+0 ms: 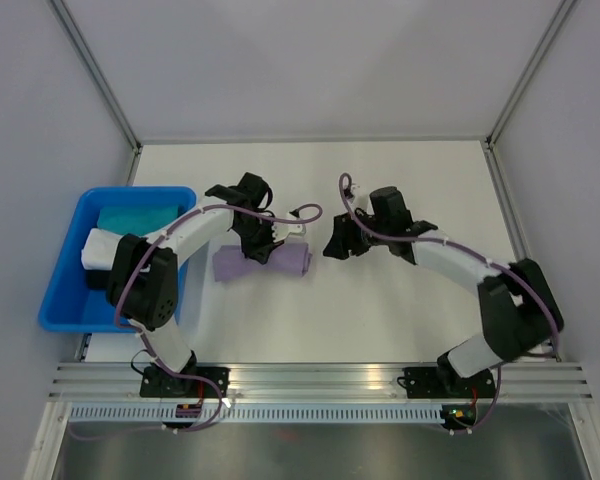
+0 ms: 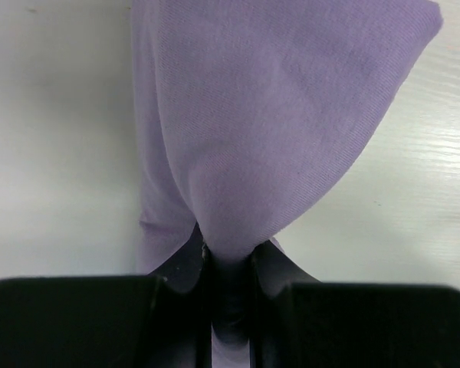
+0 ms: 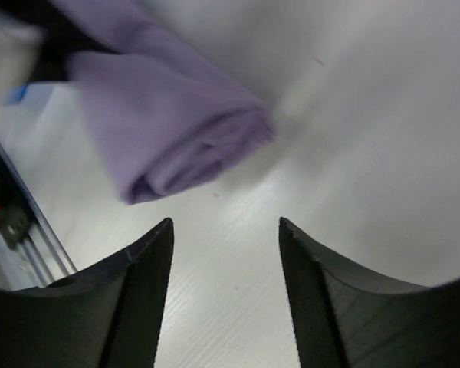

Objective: Roll the t-shirts
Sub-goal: Place the rolled tshirt into the container

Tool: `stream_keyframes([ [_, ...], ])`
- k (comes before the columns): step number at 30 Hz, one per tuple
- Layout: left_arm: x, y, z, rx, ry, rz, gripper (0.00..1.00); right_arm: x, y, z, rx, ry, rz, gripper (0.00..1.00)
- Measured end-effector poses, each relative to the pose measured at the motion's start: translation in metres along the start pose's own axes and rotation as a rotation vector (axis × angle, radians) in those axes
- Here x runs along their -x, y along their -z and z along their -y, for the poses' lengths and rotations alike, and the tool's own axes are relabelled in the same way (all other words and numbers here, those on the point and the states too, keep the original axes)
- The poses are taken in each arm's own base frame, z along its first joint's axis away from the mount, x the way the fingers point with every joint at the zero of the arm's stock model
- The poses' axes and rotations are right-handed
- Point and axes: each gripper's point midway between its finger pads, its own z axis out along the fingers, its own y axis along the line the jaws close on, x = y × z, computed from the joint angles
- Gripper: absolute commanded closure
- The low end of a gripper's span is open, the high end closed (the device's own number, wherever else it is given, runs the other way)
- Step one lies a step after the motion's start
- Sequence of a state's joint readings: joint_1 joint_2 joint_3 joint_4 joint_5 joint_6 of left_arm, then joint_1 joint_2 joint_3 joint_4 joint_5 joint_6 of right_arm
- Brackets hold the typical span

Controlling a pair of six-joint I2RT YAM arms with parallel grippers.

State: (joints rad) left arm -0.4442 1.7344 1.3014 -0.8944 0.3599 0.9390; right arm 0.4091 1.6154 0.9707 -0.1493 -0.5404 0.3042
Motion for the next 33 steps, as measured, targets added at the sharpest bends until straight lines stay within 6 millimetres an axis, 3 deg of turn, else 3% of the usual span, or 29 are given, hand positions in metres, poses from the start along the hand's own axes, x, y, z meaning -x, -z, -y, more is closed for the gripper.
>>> stream_keyframes([
  [3,-0.002,-0.006,0.013,-0.065,0.020,0.006,0.98,-0.013,0.022,-0.073,0.136,0.450,0.146,0.25],
  [5,-0.004,-0.009,0.021,-0.102,0.032,0.008,0.98,-0.020,0.042,-0.103,0.222,0.680,0.282,0.24],
  [8,-0.004,-0.011,0.029,-0.145,0.046,0.017,0.98,-0.022,0.051,-0.097,0.204,0.852,0.376,0.24],
  [11,-0.005,-0.016,0.037,-0.191,0.065,0.023,0.98,-0.036,0.036,-0.086,0.180,0.990,0.346,0.23],
  [18,-0.008,-0.022,0.047,-0.254,0.091,0.020,0.98,-0.066,0.003,-0.092,0.196,1.293,0.285,0.22],
  [29,-0.010,-0.023,0.048,-0.264,0.084,0.015,0.98,-0.087,-0.031,-0.080,0.155,1.524,0.198,0.21],
  [33,-0.011,-0.023,0.049,-0.268,0.080,0.013,0.98,-0.084,-0.042,-0.078,0.116,1.563,0.191,0.21],
])
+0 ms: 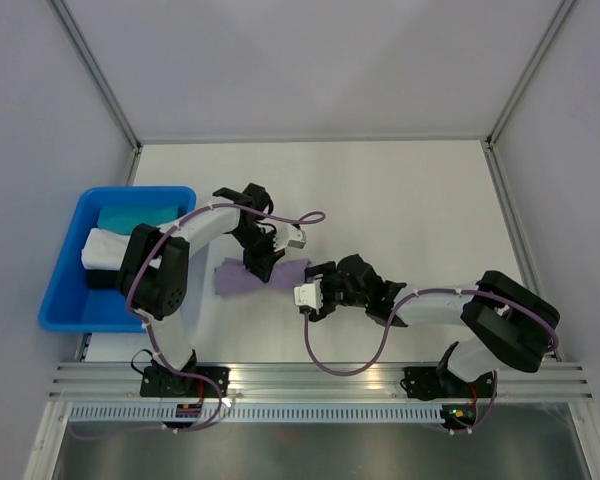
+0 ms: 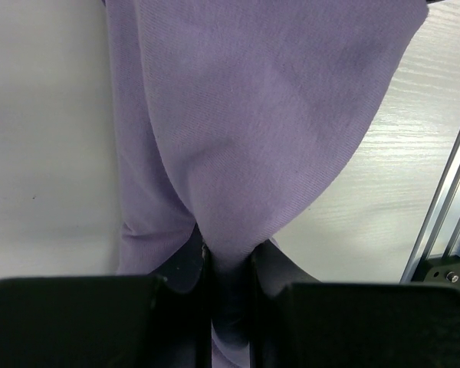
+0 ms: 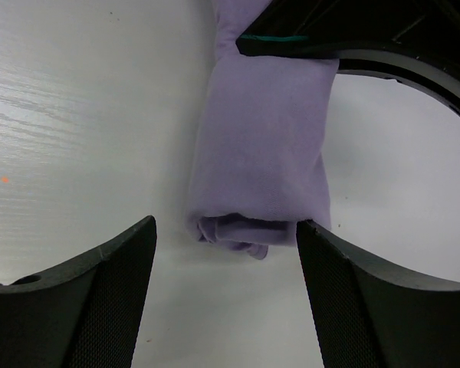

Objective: Roll the t-shirts
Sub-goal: Place the rolled tshirt into the container

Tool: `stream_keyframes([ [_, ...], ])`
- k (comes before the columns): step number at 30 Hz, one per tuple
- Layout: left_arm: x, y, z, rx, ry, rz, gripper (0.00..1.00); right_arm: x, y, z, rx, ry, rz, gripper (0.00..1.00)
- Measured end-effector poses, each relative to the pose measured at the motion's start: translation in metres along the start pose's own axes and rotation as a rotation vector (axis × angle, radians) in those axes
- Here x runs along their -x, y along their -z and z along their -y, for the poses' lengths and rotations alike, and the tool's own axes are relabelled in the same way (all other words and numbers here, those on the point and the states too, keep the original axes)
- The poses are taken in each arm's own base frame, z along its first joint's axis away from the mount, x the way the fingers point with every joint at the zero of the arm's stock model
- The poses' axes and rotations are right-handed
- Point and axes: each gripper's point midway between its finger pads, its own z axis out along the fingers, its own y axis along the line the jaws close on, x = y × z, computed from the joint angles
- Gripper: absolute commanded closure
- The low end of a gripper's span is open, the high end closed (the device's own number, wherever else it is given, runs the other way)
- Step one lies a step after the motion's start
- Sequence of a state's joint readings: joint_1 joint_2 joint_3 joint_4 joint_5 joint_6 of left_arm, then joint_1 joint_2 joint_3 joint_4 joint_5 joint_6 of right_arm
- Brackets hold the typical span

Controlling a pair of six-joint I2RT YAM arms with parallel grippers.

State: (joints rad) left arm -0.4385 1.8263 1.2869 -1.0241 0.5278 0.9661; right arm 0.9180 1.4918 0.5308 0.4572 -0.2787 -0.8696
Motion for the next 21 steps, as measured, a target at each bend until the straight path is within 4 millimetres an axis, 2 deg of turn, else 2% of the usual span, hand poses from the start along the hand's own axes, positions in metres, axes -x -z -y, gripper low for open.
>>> stream_keyframes([
  [6,-0.001,-0.001,0.000,-0.006,0.002,-0.003,0.98,-0.001,0.006,0.007,-0.030,0.048,-0.039,0.20],
  [10,-0.001,-0.002,0.001,-0.013,0.006,-0.006,0.98,0.013,0.021,0.020,-0.067,0.097,-0.023,0.20],
  [13,-0.001,-0.001,0.001,-0.014,0.007,-0.007,0.98,0.024,0.023,0.026,-0.088,0.129,0.002,0.19],
  [21,0.000,-0.001,-0.002,-0.023,0.008,-0.013,0.98,0.005,0.001,0.001,0.011,0.131,-0.045,0.19],
])
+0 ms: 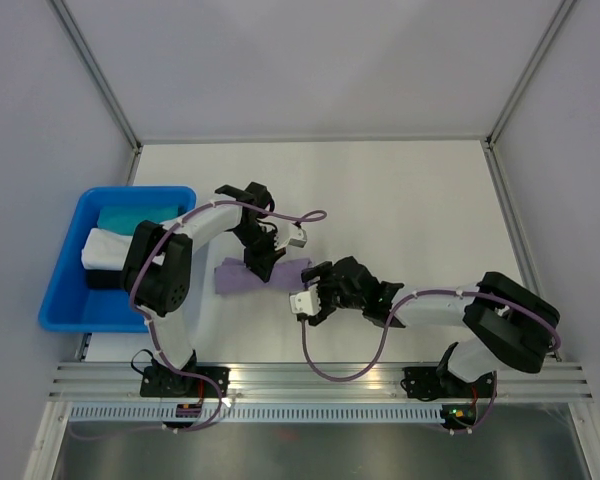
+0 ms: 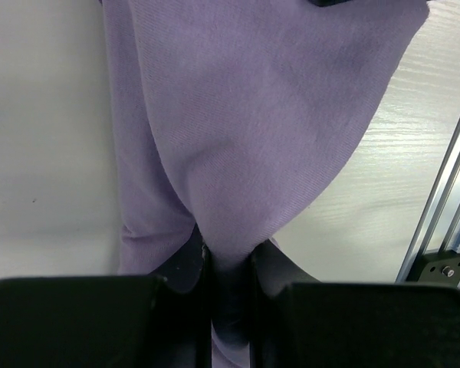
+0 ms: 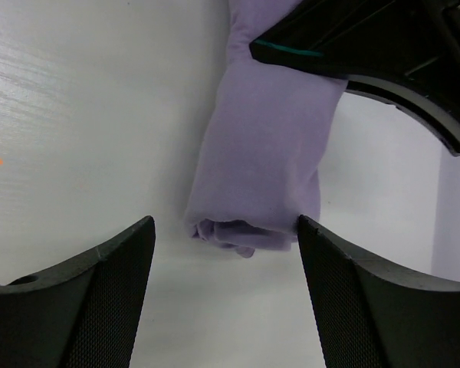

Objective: Roll the t-shirts
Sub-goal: Place the rolled tshirt into the container

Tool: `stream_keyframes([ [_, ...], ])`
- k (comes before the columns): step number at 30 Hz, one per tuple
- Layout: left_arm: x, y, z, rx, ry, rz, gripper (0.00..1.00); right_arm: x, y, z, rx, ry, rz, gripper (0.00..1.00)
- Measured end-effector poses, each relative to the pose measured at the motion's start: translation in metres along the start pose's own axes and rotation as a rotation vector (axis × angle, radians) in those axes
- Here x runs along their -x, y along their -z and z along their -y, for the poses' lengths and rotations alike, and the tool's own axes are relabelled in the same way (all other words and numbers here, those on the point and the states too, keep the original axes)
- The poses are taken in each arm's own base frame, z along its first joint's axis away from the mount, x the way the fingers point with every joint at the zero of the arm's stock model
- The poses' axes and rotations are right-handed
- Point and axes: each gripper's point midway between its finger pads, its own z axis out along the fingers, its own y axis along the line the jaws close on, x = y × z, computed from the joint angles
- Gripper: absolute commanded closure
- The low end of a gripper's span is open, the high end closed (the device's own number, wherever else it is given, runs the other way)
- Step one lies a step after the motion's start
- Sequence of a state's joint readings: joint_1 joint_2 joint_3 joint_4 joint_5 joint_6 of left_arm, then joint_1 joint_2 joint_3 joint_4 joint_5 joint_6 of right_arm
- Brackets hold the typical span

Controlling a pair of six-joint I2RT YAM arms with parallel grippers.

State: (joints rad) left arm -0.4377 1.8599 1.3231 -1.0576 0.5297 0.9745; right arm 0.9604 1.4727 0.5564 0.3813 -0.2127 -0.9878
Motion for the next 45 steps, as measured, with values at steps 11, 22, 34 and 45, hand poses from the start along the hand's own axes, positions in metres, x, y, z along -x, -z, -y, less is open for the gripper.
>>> stream_keyframes([
  [11,-0.002,0.000,0.001,-0.008,-0.016,-0.007,0.92,-0.018,-0.027,0.008,-0.039,-0.122,-0.083,0.87],
  [22,-0.009,0.009,0.001,-0.009,0.007,0.002,0.28,-0.014,-0.016,0.008,-0.001,-0.355,-0.090,1.00],
  [34,-0.022,0.074,0.008,0.252,-0.046,0.108,0.00,-0.026,0.004,0.006,0.059,-0.750,-0.067,1.00],
  [45,-0.048,0.036,-0.014,0.322,-0.092,0.030,0.46,-0.028,0.011,-0.004,0.117,-0.896,-0.021,1.00],
])
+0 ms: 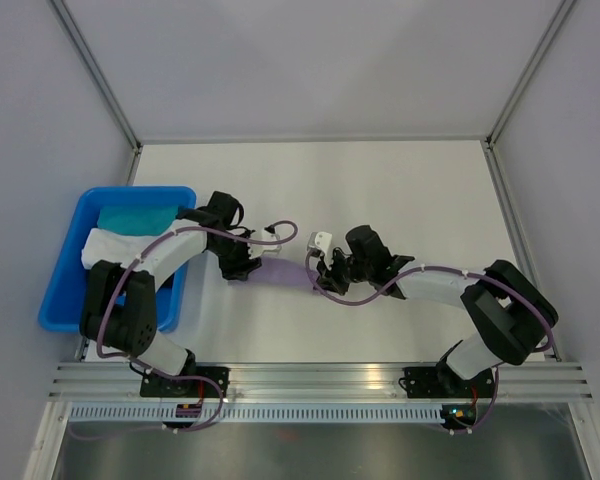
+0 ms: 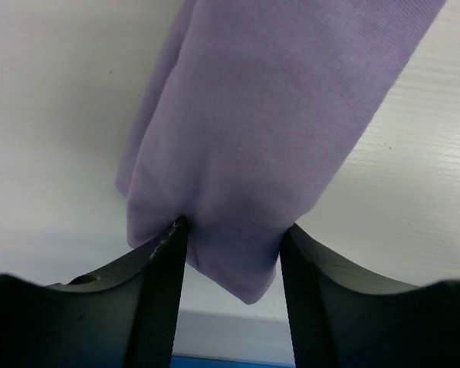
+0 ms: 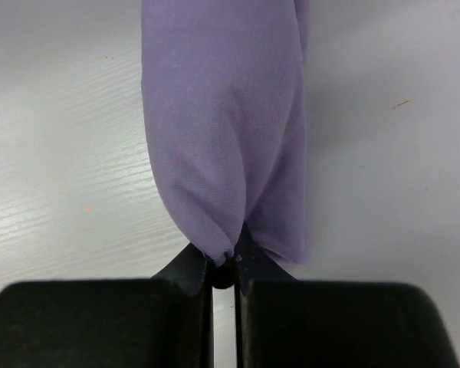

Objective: Roll the t-shirts
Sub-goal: Place the rolled tshirt into the container

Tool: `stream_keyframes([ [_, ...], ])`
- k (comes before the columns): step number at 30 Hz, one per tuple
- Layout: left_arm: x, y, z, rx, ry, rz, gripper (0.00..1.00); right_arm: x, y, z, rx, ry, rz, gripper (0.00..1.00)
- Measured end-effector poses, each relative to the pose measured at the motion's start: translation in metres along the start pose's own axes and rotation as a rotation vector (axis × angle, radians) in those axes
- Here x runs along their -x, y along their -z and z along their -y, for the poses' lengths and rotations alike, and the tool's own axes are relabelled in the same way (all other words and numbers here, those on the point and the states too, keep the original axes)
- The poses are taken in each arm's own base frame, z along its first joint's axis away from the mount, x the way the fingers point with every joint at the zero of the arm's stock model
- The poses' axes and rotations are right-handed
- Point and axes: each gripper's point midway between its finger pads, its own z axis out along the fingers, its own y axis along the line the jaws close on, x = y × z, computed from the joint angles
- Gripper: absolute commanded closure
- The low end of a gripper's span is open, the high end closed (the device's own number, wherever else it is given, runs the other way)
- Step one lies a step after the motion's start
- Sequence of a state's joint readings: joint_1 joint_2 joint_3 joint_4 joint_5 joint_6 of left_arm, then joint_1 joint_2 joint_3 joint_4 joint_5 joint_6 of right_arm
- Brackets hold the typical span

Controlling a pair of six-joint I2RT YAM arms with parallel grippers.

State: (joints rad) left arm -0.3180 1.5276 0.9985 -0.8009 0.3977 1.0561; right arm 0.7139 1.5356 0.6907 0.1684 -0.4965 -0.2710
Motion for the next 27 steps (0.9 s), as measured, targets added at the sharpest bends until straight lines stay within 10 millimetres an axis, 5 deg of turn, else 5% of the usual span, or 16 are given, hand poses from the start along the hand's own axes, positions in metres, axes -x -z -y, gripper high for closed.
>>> stream_keyframes([
  [3,0.004,0.002,-0.007,0.010,-0.013,0.004,0.65,-0.003,0.003,-0.001,0.022,-0.042,0.012,1.00],
  [5,0.007,0.005,-0.007,0.002,-0.015,0.005,0.97,-0.006,0.005,-0.002,0.037,-0.073,0.017,1.00],
  [15,0.021,0.032,0.024,-0.246,0.012,-0.009,0.96,-0.009,0.020,-0.041,0.253,-0.190,-0.006,1.00],
  [27,-0.003,0.017,0.035,-0.400,0.143,-0.063,0.59,-0.029,0.011,-0.029,0.266,-0.513,-0.094,0.94],
])
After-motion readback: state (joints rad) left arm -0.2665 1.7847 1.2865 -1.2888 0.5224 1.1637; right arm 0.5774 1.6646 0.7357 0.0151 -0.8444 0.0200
